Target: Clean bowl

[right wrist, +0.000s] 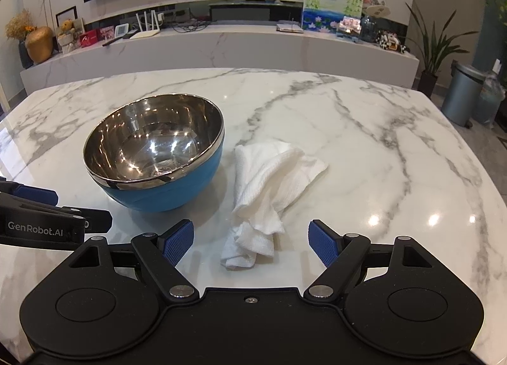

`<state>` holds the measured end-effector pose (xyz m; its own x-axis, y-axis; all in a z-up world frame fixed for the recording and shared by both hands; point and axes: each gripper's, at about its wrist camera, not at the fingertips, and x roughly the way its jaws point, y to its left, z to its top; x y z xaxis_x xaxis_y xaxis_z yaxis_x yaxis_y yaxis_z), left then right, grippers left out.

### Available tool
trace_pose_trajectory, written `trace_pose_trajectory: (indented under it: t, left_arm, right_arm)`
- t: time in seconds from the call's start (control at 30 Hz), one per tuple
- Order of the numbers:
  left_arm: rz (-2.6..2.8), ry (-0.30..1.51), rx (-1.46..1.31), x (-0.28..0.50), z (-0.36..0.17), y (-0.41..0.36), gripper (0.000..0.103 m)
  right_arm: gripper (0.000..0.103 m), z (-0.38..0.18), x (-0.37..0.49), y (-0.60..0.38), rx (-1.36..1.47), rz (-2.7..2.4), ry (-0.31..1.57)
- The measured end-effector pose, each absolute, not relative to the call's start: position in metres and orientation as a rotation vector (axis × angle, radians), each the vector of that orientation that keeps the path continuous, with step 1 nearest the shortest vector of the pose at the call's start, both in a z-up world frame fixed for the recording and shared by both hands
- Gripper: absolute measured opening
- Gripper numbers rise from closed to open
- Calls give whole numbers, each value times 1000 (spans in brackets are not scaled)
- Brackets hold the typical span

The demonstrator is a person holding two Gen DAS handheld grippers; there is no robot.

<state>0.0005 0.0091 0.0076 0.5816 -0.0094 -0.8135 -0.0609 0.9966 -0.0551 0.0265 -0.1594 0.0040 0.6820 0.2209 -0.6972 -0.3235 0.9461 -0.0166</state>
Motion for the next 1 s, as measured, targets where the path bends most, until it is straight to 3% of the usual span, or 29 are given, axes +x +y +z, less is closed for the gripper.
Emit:
trace_pose_trajectory:
  t: [0.4,0.7,0.87,1.0]
  left_arm:
    - [-36,938,-68,1,31,0,84]
    - [-88,911,-136,15,49,9,84]
    - [-86,934,-184,33,51,21,84]
    - [-96,976,-164,52,45,25,75]
  right_arm:
    - [78,20,28,-161,-152,302,739]
    - [62,18,40,-162,-160,311,766]
    - [62,13,55,-158,-159,325,800]
    - [60,6,68,-159,-142,330,840]
